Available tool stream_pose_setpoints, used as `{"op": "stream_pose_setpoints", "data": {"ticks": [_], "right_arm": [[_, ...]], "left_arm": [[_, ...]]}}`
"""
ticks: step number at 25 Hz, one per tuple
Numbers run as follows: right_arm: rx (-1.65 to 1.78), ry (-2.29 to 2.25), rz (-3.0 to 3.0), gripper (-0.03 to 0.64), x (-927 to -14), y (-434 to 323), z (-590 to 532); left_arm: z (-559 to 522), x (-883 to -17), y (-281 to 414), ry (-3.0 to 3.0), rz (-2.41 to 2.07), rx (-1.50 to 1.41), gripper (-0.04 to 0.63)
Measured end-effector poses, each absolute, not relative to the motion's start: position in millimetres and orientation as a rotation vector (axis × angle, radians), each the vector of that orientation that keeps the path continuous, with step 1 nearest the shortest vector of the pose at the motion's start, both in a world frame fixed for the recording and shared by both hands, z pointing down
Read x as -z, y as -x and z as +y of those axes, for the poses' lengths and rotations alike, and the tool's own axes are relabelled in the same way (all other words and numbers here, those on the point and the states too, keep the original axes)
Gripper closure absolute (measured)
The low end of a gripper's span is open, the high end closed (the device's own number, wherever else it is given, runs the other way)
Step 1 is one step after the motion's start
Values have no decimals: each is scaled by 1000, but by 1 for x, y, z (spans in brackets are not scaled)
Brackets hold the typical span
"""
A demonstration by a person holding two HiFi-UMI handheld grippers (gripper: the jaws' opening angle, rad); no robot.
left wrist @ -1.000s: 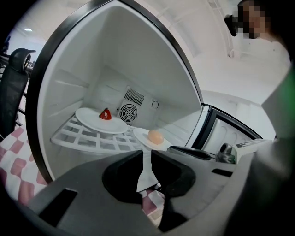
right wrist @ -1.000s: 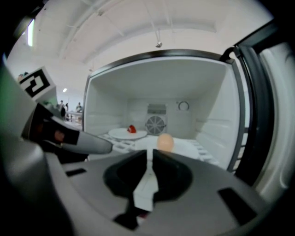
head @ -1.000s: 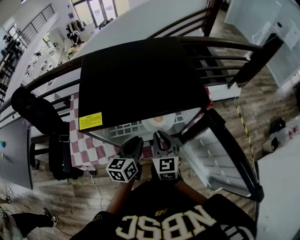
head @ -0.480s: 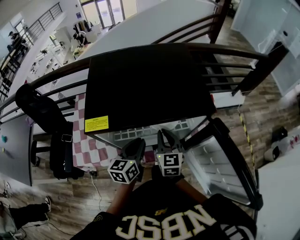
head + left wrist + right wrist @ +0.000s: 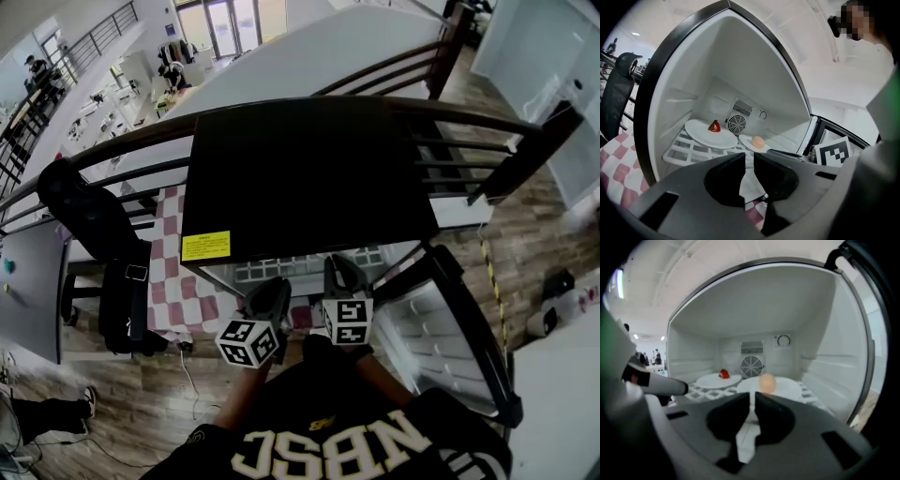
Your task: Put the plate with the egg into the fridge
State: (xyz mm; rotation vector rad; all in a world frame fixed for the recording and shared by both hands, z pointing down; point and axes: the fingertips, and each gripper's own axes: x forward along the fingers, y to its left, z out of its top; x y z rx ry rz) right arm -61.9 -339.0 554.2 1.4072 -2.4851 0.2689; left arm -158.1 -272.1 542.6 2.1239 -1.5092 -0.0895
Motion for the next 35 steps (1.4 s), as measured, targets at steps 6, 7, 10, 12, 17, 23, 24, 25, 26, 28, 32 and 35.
{"op": "stream_pose_setpoints", "data": {"ticks": [6, 7, 10, 12, 17, 23, 24, 25, 26, 28, 32, 35], "right_arm": [[-288, -1445, -2465, 571, -553, 46, -328], [-288, -1455, -2465, 571, -550, 43, -324], [-291, -1469, -2474, 571, -543, 37, -307], [-282, -1472, -2495, 571, -537, 33, -292], [-207, -1475, -2568, 586, -516, 30, -250], [-173, -1484, -2612, 595, -503, 26, -195], [-167, -1490, -2620, 595, -501, 24, -186], [-159, -1496, -2628, 595, -498, 23, -178], [-155, -1500, -2634, 595, -496, 22, -171], [-150, -1495, -2646, 595, -495, 22, -158], [-126, -1475, -2663, 595, -492, 22, -136], [-119, -1486, -2668, 595, -489, 17, -126]], "left_arm": [[-264, -531, 156, -2171, -1520, 86, 520], [-262, -527, 156, -2184, -1524, 86, 520], [-252, -518, 157, -2214, -1541, 74, 520], [-243, -512, 154, -2231, -1541, 75, 520], [-216, -499, 145, -2295, -1553, 60, 534], [-173, -492, 135, -2351, -1590, 27, 554], [-165, -491, 133, -2365, -1596, 16, 558], [-158, -490, 131, -2376, -1598, 9, 565], [-152, -490, 128, -2384, -1594, 6, 571], [-140, -492, 123, -2386, -1584, 5, 574], [-122, -498, 115, -2387, -1569, -7, 574], [-113, -496, 111, -2395, -1547, 16, 574]]}}
